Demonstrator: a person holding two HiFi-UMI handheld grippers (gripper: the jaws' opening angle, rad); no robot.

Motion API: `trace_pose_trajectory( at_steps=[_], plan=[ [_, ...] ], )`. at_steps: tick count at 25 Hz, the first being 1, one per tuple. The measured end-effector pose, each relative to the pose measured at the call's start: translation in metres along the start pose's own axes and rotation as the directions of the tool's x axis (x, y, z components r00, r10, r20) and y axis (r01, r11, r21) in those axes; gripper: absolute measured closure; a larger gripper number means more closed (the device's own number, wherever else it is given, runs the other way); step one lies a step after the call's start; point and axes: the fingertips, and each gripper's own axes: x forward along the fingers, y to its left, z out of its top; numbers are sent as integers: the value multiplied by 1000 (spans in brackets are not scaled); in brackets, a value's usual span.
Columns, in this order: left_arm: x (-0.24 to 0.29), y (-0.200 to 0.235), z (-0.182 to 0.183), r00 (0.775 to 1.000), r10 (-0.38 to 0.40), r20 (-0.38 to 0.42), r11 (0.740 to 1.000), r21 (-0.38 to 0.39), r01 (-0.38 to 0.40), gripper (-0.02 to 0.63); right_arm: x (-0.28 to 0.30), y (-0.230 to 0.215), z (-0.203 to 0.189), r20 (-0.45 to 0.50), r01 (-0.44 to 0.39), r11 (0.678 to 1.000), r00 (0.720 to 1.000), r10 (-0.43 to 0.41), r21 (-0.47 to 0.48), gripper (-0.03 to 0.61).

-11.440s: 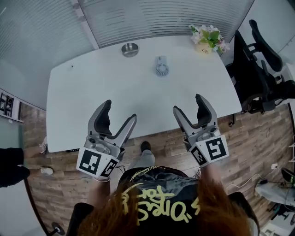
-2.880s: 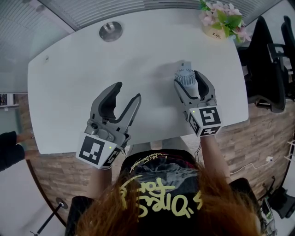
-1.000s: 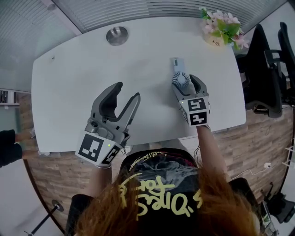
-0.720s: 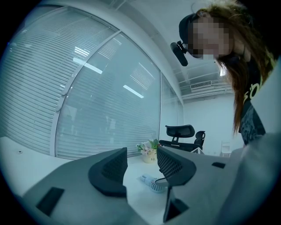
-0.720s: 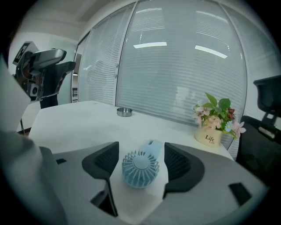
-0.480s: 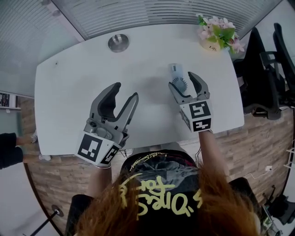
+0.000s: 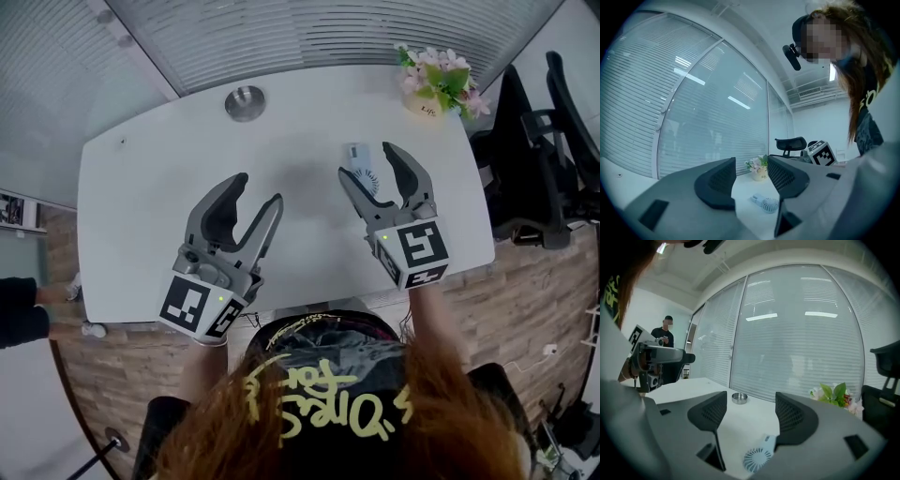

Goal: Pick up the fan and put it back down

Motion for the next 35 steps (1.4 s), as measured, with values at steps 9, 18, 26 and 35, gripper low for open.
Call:
trace_pose_trajectory(
  at_steps=[9,18,26,35],
  plan=[
    [-5,0,7,1000,11,16,1000,8,-11,411,-17,5,28,106,-14,1000,994,12,25,272],
    [-7,-1,8,1000,16,25,1000,5,-16,411,-19,14,28,94,-50,998,995,45,50,272],
    [-6,-2,6,1000,9,23,1000,19,-9,431,-17,20,34,162,-109,992,982,96,70,273],
    [-7,1,8,999,38,30,998,51,-39,580,-24,16,43,218,-83,994,974,66,72,546]
  ],
)
